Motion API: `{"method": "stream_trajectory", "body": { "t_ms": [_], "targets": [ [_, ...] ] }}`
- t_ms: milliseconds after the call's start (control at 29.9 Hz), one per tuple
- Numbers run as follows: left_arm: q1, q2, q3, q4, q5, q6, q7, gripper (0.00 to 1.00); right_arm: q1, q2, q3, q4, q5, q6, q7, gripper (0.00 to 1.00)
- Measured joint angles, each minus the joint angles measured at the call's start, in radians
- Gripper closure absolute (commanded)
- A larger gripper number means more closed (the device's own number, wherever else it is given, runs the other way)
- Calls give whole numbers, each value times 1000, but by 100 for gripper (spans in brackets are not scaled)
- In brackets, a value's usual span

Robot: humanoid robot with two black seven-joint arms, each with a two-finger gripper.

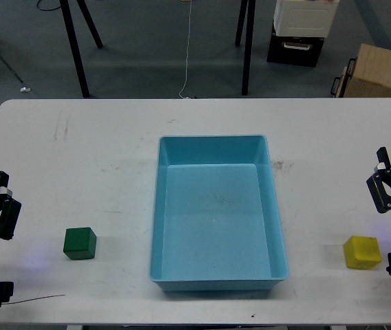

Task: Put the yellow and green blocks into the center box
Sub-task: 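Move the right gripper down onto the yellow cube and grasp it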

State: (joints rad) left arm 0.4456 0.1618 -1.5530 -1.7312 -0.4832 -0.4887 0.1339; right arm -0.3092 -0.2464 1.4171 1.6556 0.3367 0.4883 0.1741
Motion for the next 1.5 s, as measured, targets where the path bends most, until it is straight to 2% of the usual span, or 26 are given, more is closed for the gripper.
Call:
{"method": "stream_trajectory", "body": {
  "t_ms": [134,201,301,368,435,501,602,669,802,936,1003,1103,1203,1337,1504],
  "targets": [
    [-1,-1,-3,-1,1,0,-11,0,1,0,-6,-21,-2,0,-3,0],
    [-7,3,-3,-1,1,0,-11,0,6,-40,-9,-32,-4,-15,-4,0],
    [-36,9,3,0,2,0,-3,0,39,-217,-53,-36,-10,-89,-6,0],
    [-57,11,4,2,2,0,-1,0,108,-391,-114,-34,-12,-131,-20,0],
    [-77,11,5,3,2,0,-1,0,197,-558,-190,-37,-14,-146,-53,0],
    [-94,11,7,4,4,0,1,0,312,-710,-283,-46,-25,-153,-105,0],
    [-113,11,8,4,19,0,1,0,549,-844,-492,-72,-127,-156,-208,0],
    [-119,11,9,5,33,0,0,0,719,-872,-657,-84,-240,-162,-256,0],
    [-120,7,11,9,45,0,0,0,1071,-878,-1027,-100,-463,-164,-319,0],
    [-119,7,13,14,60,0,0,0,1411,-852,-1388,-93,-673,-140,-458,0],
    [-118,5,13,16,76,0,1,0,1565,-838,-1562,-92,-779,-96,-512,0],
    [-118,-2,13,24,97,0,1,0,1722,-820,-1716,-91,-910,-24,-537,0],
    [-118,-7,15,29,111,0,0,0,1774,-802,-1774,-86,-1023,-3,-545,0],
    [-121,-14,51,34,119,0,-3,0,1728,-757,-1796,-78,-1176,0,-548,0],
    [-125,-16,69,55,120,0,-4,0,1621,-711,-1801,-78,-1236,1,-550,0]
  ]
}}
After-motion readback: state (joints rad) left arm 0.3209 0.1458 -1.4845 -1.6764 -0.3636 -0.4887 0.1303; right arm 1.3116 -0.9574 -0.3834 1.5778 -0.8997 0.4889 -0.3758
